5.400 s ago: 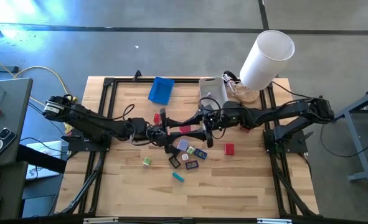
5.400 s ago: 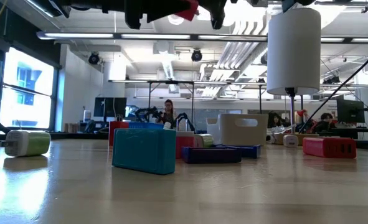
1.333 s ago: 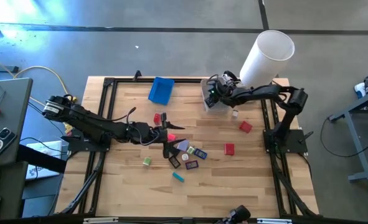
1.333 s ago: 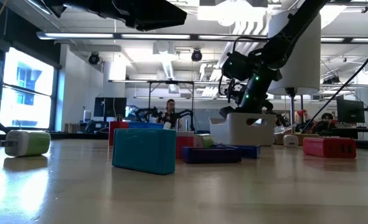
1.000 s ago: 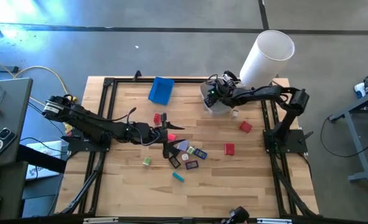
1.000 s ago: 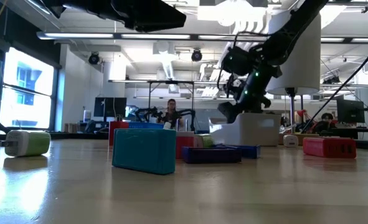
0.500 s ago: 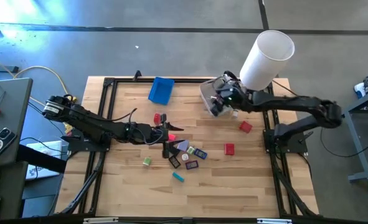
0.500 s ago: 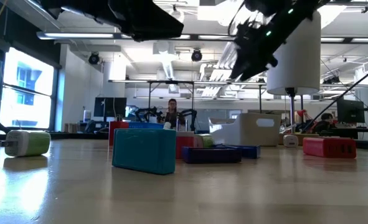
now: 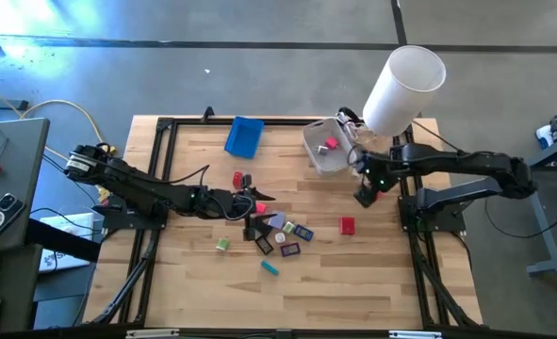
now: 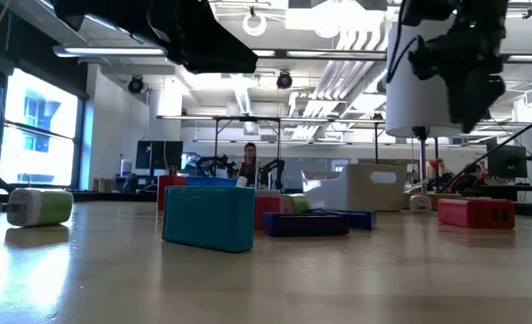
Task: Pick & Place Office items
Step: Put the top right red charger adapter into the white bin
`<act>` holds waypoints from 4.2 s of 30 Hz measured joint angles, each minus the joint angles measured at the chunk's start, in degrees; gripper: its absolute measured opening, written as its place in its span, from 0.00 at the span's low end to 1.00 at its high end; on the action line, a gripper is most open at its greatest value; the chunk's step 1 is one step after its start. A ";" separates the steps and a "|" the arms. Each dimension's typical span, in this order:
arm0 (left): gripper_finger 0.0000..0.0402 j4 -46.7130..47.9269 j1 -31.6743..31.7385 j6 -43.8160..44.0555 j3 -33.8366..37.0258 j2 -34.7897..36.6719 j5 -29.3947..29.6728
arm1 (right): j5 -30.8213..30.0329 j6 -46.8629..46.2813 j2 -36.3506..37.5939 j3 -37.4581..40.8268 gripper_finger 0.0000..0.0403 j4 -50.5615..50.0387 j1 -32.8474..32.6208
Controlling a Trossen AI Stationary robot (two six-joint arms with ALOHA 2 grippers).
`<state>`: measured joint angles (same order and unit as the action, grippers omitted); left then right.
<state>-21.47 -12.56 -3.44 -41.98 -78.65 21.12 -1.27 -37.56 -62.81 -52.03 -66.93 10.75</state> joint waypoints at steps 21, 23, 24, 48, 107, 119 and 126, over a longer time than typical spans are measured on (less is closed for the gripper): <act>0.50 0.37 0.00 3.41 0.02 0.01 -0.20 | -6.94 1.27 -0.34 0.02 0.69 -1.29 -2.63; 0.50 0.69 0.00 3.51 0.02 0.01 -0.20 | -6.74 1.64 -0.34 0.02 0.70 -0.74 -2.63; 0.50 0.93 0.00 3.78 0.02 0.02 -0.20 | -6.72 1.64 -0.34 0.02 0.71 -0.58 -2.63; 0.50 9.25 -3.07 7.90 0.05 -0.01 -0.15 | -6.23 1.54 -0.39 0.02 0.96 1.42 -5.61; 0.50 10.38 -2.59 10.78 0.04 -0.01 -3.58 | 2.44 13.80 -23.99 14.19 0.48 16.03 10.93; 0.50 12.53 -3.04 11.00 0.04 -0.01 -3.58 | 0.17 8.93 -22.47 6.68 0.48 8.93 1.49; 0.50 12.99 -3.02 10.99 0.04 -0.01 -3.58 | -5.65 7.77 -22.48 -4.25 0.48 1.78 -2.84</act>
<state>-8.47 -15.57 7.55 -41.93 -78.65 17.54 -6.92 -29.78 -85.29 -56.28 -65.15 7.91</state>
